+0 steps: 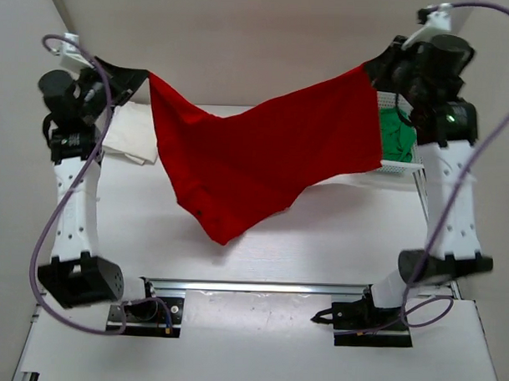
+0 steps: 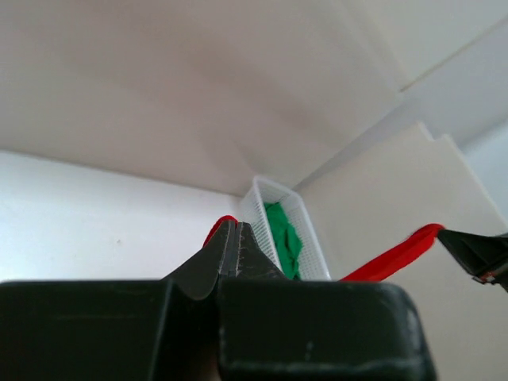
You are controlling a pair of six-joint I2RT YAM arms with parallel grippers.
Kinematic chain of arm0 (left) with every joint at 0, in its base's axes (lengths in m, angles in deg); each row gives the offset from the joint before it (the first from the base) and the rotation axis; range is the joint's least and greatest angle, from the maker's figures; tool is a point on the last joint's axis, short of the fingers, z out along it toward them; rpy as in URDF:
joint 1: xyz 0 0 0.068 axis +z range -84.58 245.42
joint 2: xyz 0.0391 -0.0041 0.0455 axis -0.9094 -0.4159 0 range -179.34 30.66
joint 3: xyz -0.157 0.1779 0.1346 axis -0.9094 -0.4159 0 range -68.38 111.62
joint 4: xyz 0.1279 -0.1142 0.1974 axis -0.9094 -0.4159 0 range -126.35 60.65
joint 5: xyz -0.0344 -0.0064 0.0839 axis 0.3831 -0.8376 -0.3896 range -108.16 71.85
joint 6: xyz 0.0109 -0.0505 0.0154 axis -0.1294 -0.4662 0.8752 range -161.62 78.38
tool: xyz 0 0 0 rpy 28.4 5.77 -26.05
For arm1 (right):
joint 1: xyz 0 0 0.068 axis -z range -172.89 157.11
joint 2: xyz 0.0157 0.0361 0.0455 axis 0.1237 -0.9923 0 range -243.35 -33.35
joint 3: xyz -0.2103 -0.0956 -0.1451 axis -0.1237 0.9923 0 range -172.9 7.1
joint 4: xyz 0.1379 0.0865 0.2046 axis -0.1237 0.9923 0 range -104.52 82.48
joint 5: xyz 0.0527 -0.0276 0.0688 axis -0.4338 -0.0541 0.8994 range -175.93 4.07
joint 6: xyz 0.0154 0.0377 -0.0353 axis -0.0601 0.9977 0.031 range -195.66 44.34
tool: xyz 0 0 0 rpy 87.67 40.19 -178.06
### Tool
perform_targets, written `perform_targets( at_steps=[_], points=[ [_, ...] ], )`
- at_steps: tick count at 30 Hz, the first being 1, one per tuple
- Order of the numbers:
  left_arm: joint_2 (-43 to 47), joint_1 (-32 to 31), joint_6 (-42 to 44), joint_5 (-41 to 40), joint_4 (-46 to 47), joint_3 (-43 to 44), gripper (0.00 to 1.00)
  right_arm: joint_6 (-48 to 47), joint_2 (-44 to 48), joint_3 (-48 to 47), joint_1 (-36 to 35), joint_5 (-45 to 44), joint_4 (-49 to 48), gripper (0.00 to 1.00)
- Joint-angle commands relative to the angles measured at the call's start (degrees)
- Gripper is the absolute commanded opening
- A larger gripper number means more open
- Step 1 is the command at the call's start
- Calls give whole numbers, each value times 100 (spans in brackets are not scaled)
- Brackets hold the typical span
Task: Fold and stack the t-shirts
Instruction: Flatten out the tshirt
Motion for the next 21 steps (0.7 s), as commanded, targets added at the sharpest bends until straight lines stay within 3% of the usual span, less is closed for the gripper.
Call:
perform_targets(
  at_steps=[1, 4, 6, 8, 12, 17, 21],
  points=[
    [-617, -452, 487, -687, -384, -41, 0, -53, -881, 137, 84, 460, -98, 0],
    [-1511, -786, 654, -1064, -602, 571, 0, -105, -1802, -486, 66, 627, -99, 0],
    [-2164, -919, 708, -1380, -797, 1345, 0, 34, -2595, -1834, 188, 924, 102, 0],
    [-3040, -937, 542, -1295, -1113, 2721, 0, 306, -3264, -2463, 355, 1232, -53, 0],
    [-3651, -814, 49, -1241, -984, 4431, 0, 1088, -3275, -2245, 628, 1900, -1510, 0],
    [-3213, -464, -285, -1364, -149, 4494, 0, 1634, -3013, -2360, 1032, 2034, -3154, 0],
    [-3054, -173, -85, -1487, -278, 4819, 0, 1382, -2635, -2307, 1182, 1963, -3237, 0]
  ],
)
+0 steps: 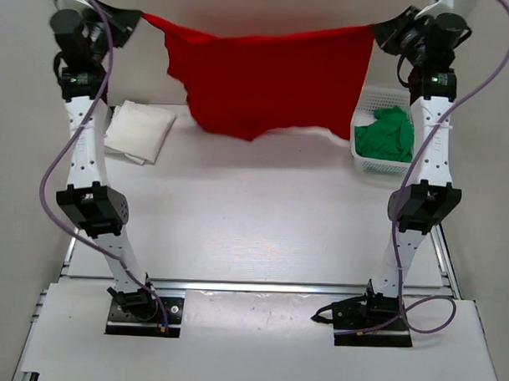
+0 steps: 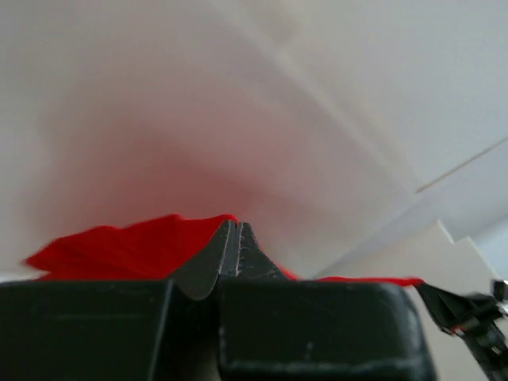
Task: Fold and stack the t-shirts
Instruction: Flatten out the tshirt
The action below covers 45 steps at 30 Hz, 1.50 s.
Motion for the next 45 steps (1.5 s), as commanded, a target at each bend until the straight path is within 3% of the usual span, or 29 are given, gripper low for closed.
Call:
perform_targets(
  at_steps=[1, 6, 8, 9, 11, 16, 17, 21, 29, 33, 36, 38, 41, 45],
  points=[
    [644, 273, 182, -368, 305, 370, 0, -73, 785, -166, 78, 144, -920, 0],
    [1197, 379, 684, -527, 50, -514, 0, -531, 1013, 494, 52, 214, -16, 0],
    [1750, 204, 1174, -868, 93, -1542, 0, -794, 1171, 1298, 8, 268, 275, 0],
    [2274, 90, 1299, -1079, 328, -2521, 0, -890, 1433, 1677, -62, 250, 172, 0],
    [3286, -42, 1440, -1412, 900, -4403, 0, -1180, 2232, 3683, -272, 233, -370, 0],
    [4798, -296, 1678, -2143, 587, -6893, 0, -954, 3578, 7396, -475, -391, -1339, 0],
    [5168, -437, 1600, -2231, 472, -7447, 0, -701, 3876, 7733, -449, -400, -1550, 0],
    [5935, -807, 1826, -2558, -282, -8426, 0, -84, 4782, 9702, -431, -541, -1728, 0],
    [7280, -1405, 2223, -1479, -1743, -10024, 0, 603, 6452, 12226, -9, -154, -1535, 0],
    [7562, -1371, 1942, -916, -1701, -10108, 0, 831, 7156, 12334, -272, -31, -1385, 0],
    [7185, -1098, 1846, -441, -1568, -9090, 0, 630, 7474, 11361, -703, -590, -702, 0],
    [6686, -1045, 1775, -141, -1428, -7802, 0, 262, 7413, 10116, -1176, -1161, -184, 0],
    [6227, -878, 1346, 333, -1103, -6550, 0, -177, 7203, 8394, -1537, -1804, 477, 0],
    [5735, -27, 923, 921, -952, -5064, 0, -793, 6369, 5855, -1802, -2438, 1390, 0]
  ],
)
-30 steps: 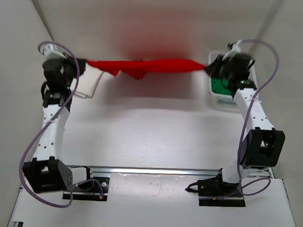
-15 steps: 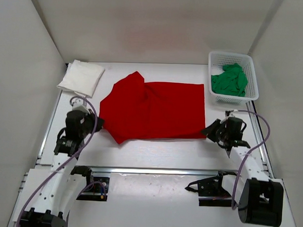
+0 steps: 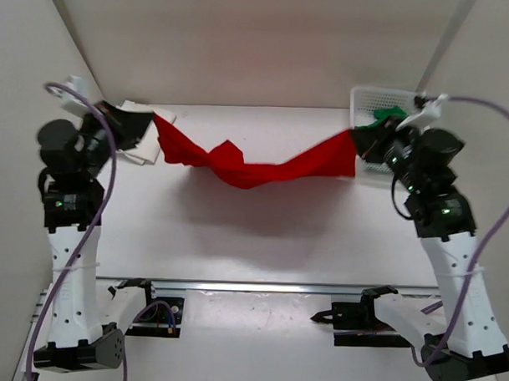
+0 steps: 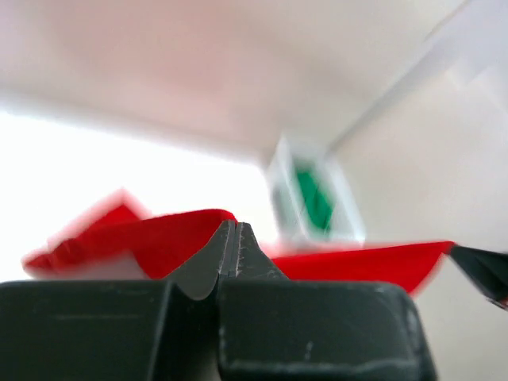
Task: Fold and stack the t-shirts
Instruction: Flatten out the tshirt
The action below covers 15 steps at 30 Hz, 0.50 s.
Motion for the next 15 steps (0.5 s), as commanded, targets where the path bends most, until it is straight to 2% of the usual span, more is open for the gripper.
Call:
perform_targets(
  at_steps=[1, 4, 5, 7, 9, 11, 13, 15],
  points=[
    [-241, 567, -566, 744, 289, 987, 0, -805, -567, -1679, -117, -785, 884, 0],
    [-567, 1040, -1118, 1217, 691, 1542, 0, -1008, -1218, -3242, 22, -496, 1071, 0],
    [-681, 1147, -1225, 1218, 824, 1761, 0, -1043, -1525, -3447, 241, -356, 1071, 0],
    [-944, 1262, -1375, 1113, 921, 1999, 0, -947, -2052, -4053, 664, 485, 1177, 0],
    [-1330, 1315, -1437, 991, 1062, 2027, 0, -929, -2493, -4431, 771, 665, 1073, 1],
    [-1690, 992, -1157, 544, 871, 2105, 0, -964, -3273, -4791, 823, 883, 1141, 0],
    [-2087, 597, -465, -394, 492, 2333, 0, -982, -3914, -5353, 762, 885, 1256, 0],
    [-2552, 130, -77, -1001, 271, 2528, 0, -974, -4740, -5757, 780, 1008, 1291, 0]
  ],
)
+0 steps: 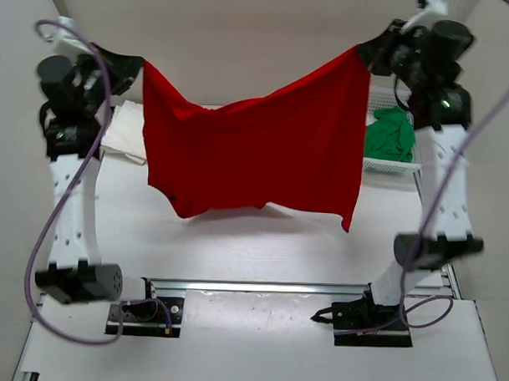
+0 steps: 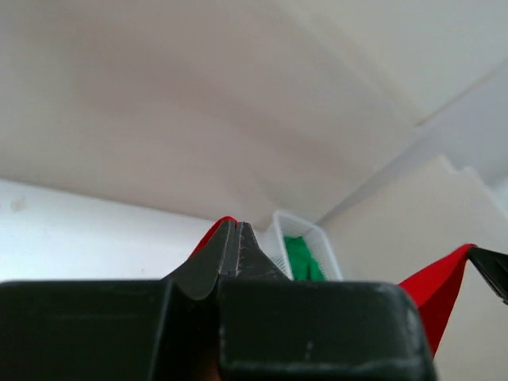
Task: Fold and stack the t-shirts
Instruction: Flatten out the tshirt
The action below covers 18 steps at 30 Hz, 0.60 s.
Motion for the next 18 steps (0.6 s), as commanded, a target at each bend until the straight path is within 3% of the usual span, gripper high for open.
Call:
perform_targets(
  at_steps=[1, 5, 9, 16, 18],
  points=[
    [-687, -603, 699, -1132, -448, 172, 0, -82, -1321, -688, 21, 428, 430, 0],
    [-1994, -657, 611, -992, -456, 967, 0, 251, -2709, -1999, 135, 894, 238, 0],
    [-3077, -455, 243, -746, -615, 2654, 0, 804, -2967, -2019, 328, 1237, -840, 0],
    [-3378, 46, -216, -833, 27, 4168, 0, 2123, -2914, -2054, 934, 1659, -3179, 0],
    [-3396, 282, -355, -755, 149, 4389, 0, 2107, -2826, -2167, 1075, 1669, -3226, 0]
  ],
)
